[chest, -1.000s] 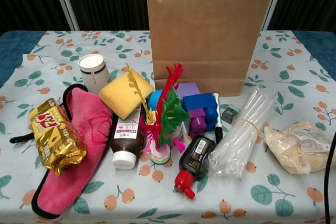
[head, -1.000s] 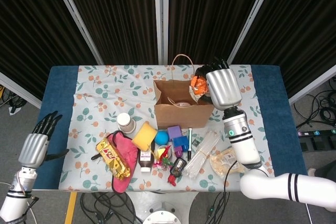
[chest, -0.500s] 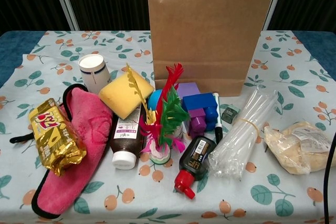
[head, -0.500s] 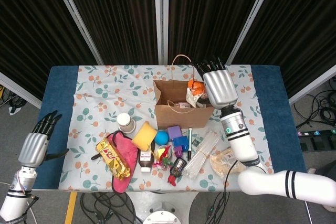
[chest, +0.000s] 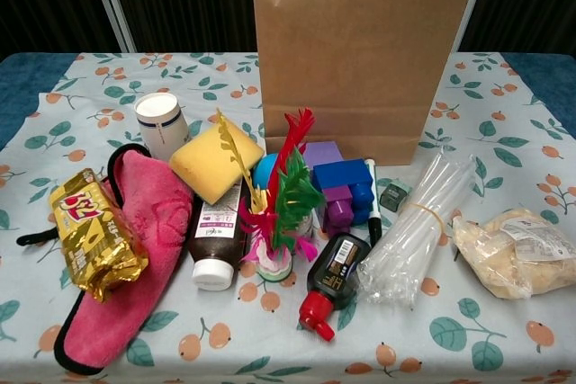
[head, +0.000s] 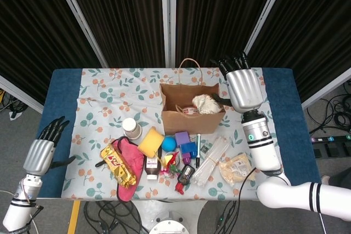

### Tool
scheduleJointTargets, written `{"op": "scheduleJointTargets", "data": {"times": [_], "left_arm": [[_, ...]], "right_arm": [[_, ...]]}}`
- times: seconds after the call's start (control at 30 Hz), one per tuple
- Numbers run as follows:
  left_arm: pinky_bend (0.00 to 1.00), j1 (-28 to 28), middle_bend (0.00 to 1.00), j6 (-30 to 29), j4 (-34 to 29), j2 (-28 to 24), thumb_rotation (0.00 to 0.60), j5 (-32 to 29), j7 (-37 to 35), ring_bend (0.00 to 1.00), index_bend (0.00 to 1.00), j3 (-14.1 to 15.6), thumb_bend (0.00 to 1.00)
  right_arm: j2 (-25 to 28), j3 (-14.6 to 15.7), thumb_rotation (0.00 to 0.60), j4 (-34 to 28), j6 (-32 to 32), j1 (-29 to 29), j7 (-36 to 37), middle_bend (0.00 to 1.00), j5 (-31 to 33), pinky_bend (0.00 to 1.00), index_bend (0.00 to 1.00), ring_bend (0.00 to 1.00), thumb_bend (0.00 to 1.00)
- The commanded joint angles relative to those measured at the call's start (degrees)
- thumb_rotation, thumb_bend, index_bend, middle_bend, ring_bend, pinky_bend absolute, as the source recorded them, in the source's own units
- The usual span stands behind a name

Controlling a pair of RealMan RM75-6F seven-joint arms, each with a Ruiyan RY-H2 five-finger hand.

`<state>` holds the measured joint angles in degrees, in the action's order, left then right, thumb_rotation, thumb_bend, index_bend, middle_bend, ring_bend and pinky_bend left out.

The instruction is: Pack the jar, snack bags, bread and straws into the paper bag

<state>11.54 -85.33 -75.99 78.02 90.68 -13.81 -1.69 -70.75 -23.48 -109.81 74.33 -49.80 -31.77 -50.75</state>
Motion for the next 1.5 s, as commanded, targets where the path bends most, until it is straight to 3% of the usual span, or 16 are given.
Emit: {"op": "scheduleJointTargets", "data": {"times": [0.03, 0.27, 0.43, 0.53, 0.6, 0.67, 0.8, 0.97, 1.17, 1.5], "left_arm": [[0.16, -0.25, 0.13, -0.13, -0.17, -0.3, 0.6, -0.17, 0.1, 0.03, 0.08, 0.09, 0.02], [0.16, -0.39, 0.13, -0.48, -0.58, -0.93, 0.6, -0.42, -0.14, 0.03, 0.08, -0.24, 0.02], [0.16, -0.33, 0.13, -0.31, -0.71, -0.78, 0.6, -0.18, 0.02, 0.03, 0.08, -0.02, 0.02], [0.16, -0.25, 0.13, -0.19, -0.76, -0.68, 0.6, -0.23, -0.04, 0.03, 0.08, -0.08, 0.02], [0.16, -0.15, 0.13, -0.13, -0.68, -0.49, 0.6, -0.21, 0.03, 0.03, 0.08, -0.14, 0.02], [0.16, -0.11, 0.13, -0.16, -0.59, -0.28, 0.6, -0.24, 0.16, 0.03, 0.08, -0.21, 0.02], [0.16, -0.28, 0.13, -0.16, -0.49, -0.1, 0.6, -0.43, 0.46, 0.03, 0.08, -0.14, 0.02], [0.16, -0.41, 0.13, -0.26, -0.6, -0.2, 0.6, -0.32, 0.69, 0.03, 0.08, 0.0, 0.02], [0.16, -0.7, 0.13, -1.02, -0.64, -0.25, 0.6, 0.28, 0.87, 0.03, 0.08, 0.26, 0.02], [0.16, -1.26, 0.13, -1.4, 0.17, -0.69, 0.6, -0.35, -0.15, 0.03, 0.08, 0.07, 0.02]], "right_arm": [[-1.45, 0.11, 0.6, -0.04, 0.36, -0.83, -0.76, 0.28, -0.25, 0.02, 0.22, 0.15, 0.09], [0.25, -0.56, 0.6, -3.09, 3.13, 0.81, 0.12, 0.28, -2.43, 0.02, 0.23, 0.15, 0.1], [7.86, 1.55, 0.6, -8.74, 5.47, 7.05, 2.83, 0.3, -6.95, 0.03, 0.24, 0.17, 0.09], [15.01, 7.22, 0.6, -11.84, 1.27, 11.51, 3.66, 0.32, -9.69, 0.04, 0.25, 0.18, 0.06], [18.95, 12.67, 0.6, -11.84, -3.5, 14.13, 4.28, 0.32, -12.52, 0.04, 0.25, 0.18, 0.04], [19.97, 16.67, 0.6, -10.56, -5.77, 16.28, 5.19, 0.32, -15.64, 0.04, 0.26, 0.18, 0.01], [17.82, 23.58, 0.6, -6.07, -7.03, 21.4, 9.09, 0.31, -22.34, 0.04, 0.27, 0.18, 0.0], [13.73, 28.24, 0.6, -0.74, -10.59, 24.15, 12.47, 0.3, -25.44, 0.04, 0.27, 0.16, 0.0], [9.46, 30.43, 0.6, 3.98, -17.53, 22.99, 14.7, 0.27, -28.5, 0.0, 0.27, 0.11, 0.0], [1.93, 29.8, 0.6, 8.3, -18.38, 23.39, 8.03, 0.26, -27.0, 0.0, 0.27, 0.09, 0.0]]}}
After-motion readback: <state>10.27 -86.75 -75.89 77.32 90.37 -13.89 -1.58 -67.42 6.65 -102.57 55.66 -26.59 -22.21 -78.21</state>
